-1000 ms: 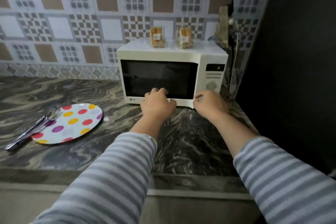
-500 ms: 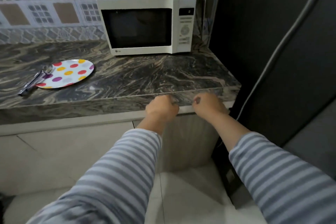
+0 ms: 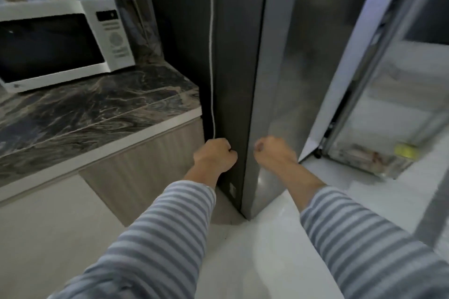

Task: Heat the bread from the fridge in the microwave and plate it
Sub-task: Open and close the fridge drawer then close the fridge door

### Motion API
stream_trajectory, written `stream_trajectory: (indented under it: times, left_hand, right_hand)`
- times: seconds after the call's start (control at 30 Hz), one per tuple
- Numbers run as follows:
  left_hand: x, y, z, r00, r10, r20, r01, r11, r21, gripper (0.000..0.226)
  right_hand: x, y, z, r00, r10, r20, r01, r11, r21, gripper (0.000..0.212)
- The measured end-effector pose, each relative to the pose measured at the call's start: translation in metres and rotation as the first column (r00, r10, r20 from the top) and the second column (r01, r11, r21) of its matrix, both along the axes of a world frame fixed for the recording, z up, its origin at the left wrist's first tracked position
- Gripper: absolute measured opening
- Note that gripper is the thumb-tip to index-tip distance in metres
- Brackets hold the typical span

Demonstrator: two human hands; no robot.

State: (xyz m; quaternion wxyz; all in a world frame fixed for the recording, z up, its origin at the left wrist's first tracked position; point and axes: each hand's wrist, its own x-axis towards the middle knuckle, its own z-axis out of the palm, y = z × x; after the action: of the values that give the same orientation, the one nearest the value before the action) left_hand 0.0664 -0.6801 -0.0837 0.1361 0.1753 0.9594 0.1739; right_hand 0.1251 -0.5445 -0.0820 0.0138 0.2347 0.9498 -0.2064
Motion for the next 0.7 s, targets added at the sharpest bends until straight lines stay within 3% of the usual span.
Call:
stream_trajectory:
  times: [0.17,0.47,0.7]
  left_hand:
    - [0.04,0.129,0.011,0.985,-0.17,0.003,0.17,0.985,0.01,0.037]
    - [0.128,0.37,0.009,0.926,-0.377,0.016,0.37,0.916,0.153,0.027]
    - [0.161,0.527,0.008,0.86,-0.511,0.003,0.509,0.858,0.066,0.027]
  right_hand:
    - [0.064,0.118,0.01,0.981,-0.196,-0.014,0.196,0.98,0.032,0.032]
    - [0.18,0.333,0.021,0.919,-0.393,-0.037,0.394,0.915,0.088,0.03]
    - [0.223,0.468,0.01,0.846,-0.532,-0.032,0.533,0.844,0.053,0.031]
